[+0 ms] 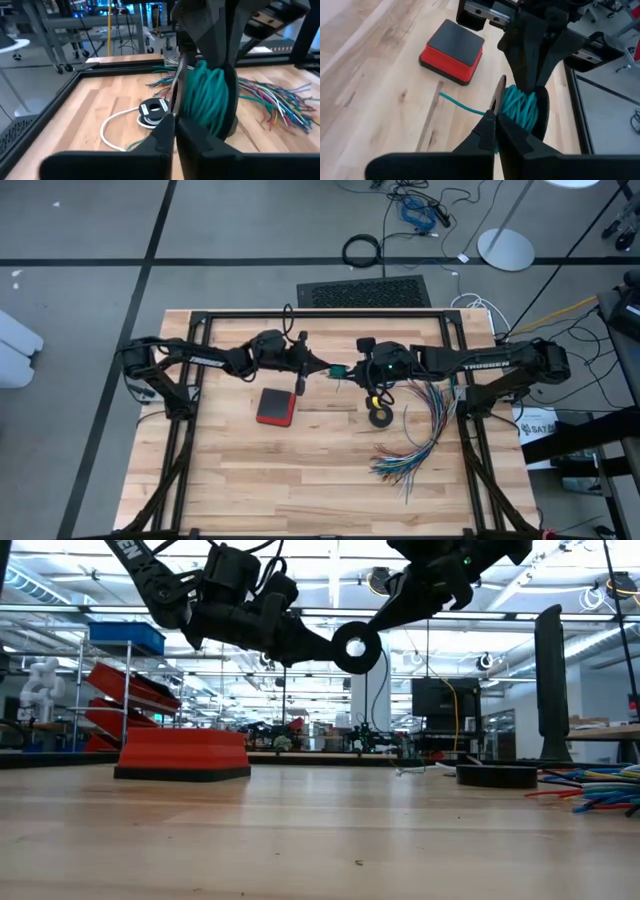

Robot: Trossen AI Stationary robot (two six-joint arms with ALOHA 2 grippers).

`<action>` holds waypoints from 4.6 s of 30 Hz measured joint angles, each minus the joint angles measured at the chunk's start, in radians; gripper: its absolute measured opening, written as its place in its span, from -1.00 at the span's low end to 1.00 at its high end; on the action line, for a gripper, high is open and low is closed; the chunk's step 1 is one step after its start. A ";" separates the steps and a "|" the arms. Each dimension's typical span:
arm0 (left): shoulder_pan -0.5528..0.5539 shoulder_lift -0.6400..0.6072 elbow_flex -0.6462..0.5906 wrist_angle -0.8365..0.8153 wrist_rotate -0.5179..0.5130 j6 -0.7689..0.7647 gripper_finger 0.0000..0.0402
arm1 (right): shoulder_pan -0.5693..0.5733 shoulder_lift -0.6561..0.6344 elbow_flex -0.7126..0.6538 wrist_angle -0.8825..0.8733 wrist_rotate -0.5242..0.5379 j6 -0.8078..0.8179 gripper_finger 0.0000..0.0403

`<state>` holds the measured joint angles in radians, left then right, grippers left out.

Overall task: Coiling cords
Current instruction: Uncoil the green wire cable from the spool

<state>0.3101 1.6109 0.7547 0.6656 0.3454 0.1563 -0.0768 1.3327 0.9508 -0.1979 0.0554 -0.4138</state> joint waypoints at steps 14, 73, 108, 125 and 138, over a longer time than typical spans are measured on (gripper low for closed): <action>-0.030 -0.010 0.002 0.011 -0.123 0.038 -0.99 | 0.008 -0.106 0.000 -0.056 0.208 0.058 -0.85; -0.082 -0.110 0.000 0.106 -0.329 -0.009 -1.00 | -0.013 0.002 -0.462 0.984 0.299 0.331 -0.98; -0.076 -0.117 0.000 0.074 -0.500 -0.023 -1.00 | -0.022 0.058 -0.302 0.575 0.478 0.415 -1.00; -0.061 -0.149 0.000 -0.189 -0.727 0.159 -1.00 | 0.092 -0.129 -0.301 0.658 0.472 0.273 -1.00; -0.018 -0.147 0.000 -0.129 -0.859 0.197 -1.00 | 0.217 -0.057 -0.301 0.718 0.325 0.267 -1.00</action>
<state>0.2923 1.4635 0.7547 0.5365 -0.5137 0.3535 0.1399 1.2753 0.6495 0.5200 0.3804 -0.1467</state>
